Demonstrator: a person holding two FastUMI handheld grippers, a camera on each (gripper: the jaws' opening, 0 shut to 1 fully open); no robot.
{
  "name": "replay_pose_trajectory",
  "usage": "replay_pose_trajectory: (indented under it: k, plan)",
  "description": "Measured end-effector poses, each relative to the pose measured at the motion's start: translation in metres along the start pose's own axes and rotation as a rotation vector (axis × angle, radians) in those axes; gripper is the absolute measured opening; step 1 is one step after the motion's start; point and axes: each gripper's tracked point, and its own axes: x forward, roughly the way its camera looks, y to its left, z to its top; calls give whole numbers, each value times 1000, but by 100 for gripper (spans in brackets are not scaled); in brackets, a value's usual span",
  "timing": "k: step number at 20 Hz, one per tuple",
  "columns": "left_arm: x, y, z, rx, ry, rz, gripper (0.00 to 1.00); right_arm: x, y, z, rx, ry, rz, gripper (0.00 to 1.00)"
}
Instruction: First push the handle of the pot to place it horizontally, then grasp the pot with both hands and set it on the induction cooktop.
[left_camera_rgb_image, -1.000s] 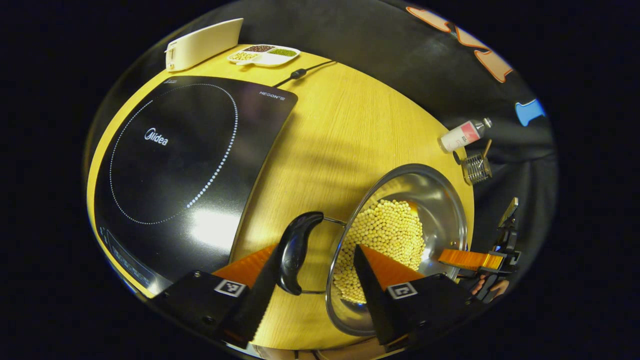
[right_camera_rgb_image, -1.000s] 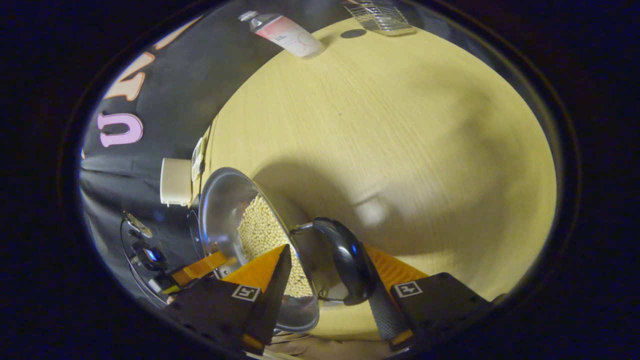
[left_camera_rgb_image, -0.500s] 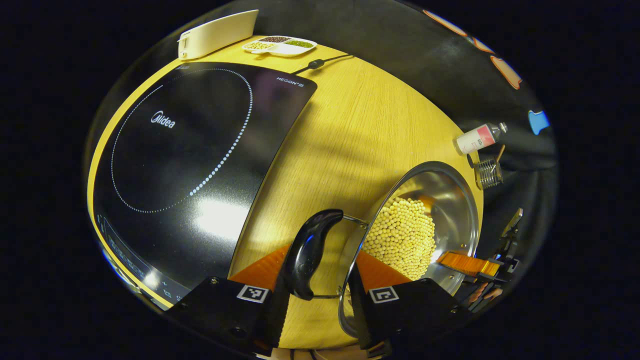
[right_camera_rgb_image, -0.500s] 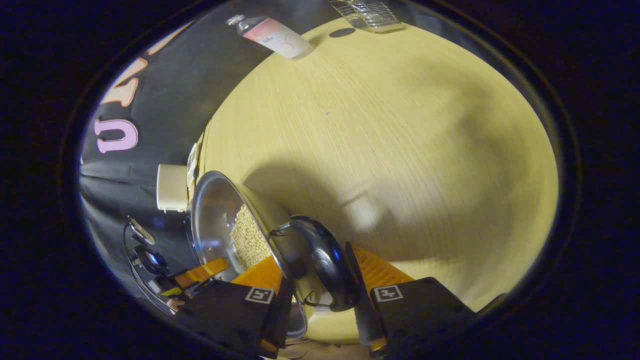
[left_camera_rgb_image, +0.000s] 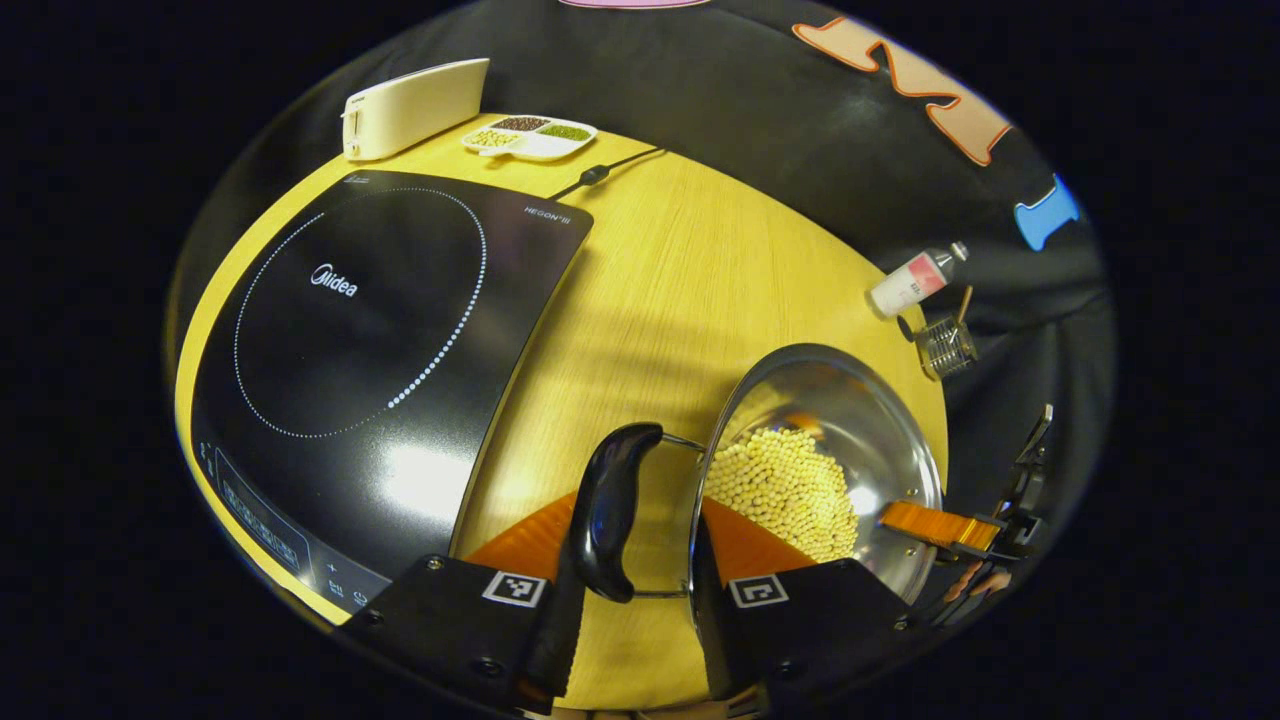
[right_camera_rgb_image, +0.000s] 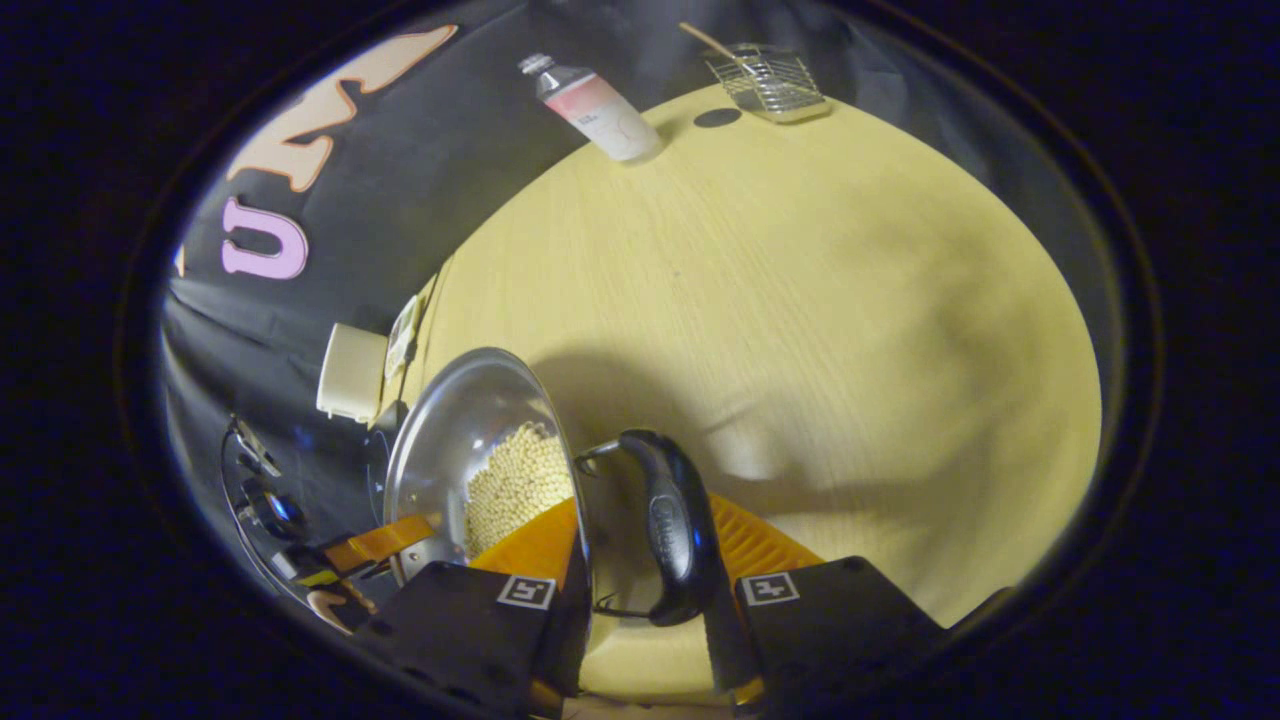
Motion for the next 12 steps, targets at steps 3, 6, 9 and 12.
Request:
replay_pose_trajectory:
  k: [3, 6, 9, 12]
  plan:
    - [-5, -6, -1, -30, -29, -47, 50, -9, 0, 4, -26, -62, 10, 53]
    - [-15, -8, 0, -28, -56, -72, 50, -21, 5, 8, -65, -114, 27, 53]
    - [-31, -8, 4, -13, -87, -90, 53, -37, 12, 2, -83, -138, 32, 53]
    - [-50, -4, 10, -5, -127, -106, 53, -50, 23, -5, -96, -155, 42, 52]
